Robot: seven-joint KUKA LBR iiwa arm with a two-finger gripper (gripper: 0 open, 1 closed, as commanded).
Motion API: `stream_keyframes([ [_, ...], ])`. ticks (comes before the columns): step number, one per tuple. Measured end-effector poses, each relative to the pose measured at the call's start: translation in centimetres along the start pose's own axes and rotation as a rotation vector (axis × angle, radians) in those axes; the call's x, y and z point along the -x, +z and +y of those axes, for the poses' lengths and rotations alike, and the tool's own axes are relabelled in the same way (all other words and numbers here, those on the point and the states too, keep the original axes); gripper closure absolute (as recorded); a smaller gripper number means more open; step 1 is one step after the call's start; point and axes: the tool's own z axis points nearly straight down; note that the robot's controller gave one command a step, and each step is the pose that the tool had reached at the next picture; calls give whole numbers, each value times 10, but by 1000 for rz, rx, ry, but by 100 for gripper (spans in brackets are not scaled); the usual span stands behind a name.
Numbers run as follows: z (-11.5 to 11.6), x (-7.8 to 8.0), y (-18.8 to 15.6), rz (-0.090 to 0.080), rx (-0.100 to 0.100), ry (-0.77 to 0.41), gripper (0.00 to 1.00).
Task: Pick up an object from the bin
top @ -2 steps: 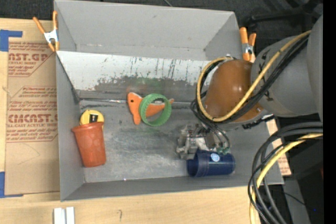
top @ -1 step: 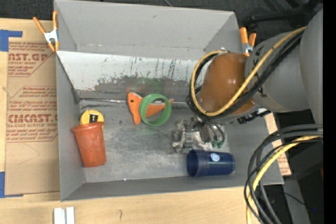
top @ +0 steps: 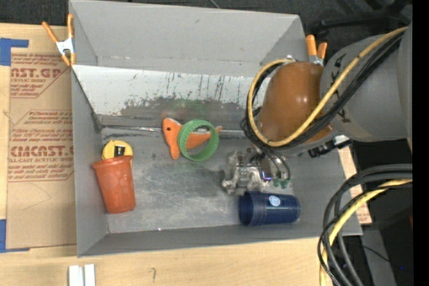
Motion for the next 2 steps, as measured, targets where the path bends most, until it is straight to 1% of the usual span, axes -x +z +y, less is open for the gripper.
stream_keyframes([
  [1,1,9,-17,-10,0,7,100],
  [2,8,1,-112,-6,-1,12,100],
])
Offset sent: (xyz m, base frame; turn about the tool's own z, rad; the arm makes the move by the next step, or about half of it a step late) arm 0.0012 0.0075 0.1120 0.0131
